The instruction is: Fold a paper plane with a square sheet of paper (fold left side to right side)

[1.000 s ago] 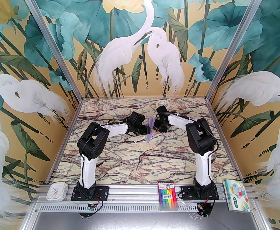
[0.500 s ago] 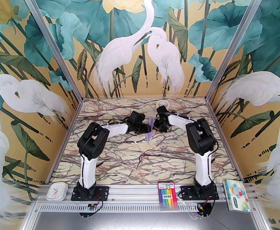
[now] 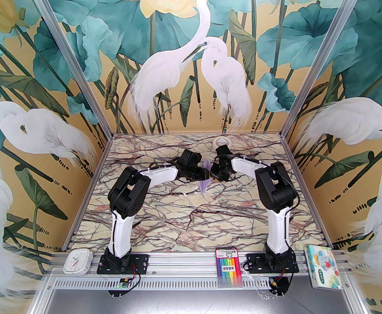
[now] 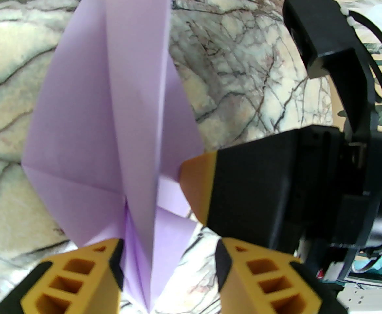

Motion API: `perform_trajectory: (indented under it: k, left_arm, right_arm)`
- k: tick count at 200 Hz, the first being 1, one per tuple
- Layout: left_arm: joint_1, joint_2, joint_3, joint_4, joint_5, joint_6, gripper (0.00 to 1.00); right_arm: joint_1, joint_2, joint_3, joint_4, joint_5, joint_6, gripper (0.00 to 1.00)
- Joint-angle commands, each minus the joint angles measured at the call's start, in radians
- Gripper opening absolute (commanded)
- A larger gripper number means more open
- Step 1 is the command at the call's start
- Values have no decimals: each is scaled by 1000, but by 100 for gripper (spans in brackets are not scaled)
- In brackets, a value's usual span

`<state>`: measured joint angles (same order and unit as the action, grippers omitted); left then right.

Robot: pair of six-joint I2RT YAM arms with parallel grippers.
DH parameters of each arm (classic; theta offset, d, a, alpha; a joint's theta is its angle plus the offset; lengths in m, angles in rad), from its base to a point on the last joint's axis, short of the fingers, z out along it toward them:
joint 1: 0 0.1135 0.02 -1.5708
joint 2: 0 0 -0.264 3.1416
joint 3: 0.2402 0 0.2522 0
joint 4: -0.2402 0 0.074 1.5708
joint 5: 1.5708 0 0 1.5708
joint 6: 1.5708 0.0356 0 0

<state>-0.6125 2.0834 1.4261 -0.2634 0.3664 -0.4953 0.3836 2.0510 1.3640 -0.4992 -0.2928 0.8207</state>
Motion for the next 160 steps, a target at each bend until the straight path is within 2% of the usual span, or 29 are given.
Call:
perform_trajectory:
  k: [1, 38, 92, 119, 160]
  left_arm:
    - [-28, 48, 36, -58, -62, 42, 50]
    - [-49, 78, 89, -116, -108, 59, 49]
    - [-58, 105, 132, -164, -152, 58, 46]
    - [-59, 105, 139, -177, -170, 60, 42]
    - [-59, 83, 116, -158, -181, 57, 42]
  right_arm:
    - [-16, -28, -60, 64, 20, 25, 27]
    - [-57, -124, -153, 109, 69, 56, 34]
    - [-102, -250, -263, 149, 126, 66, 33]
    - [-108, -256, -275, 143, 116, 59, 33]
    - [-107, -237, -287, 158, 94, 61, 33]
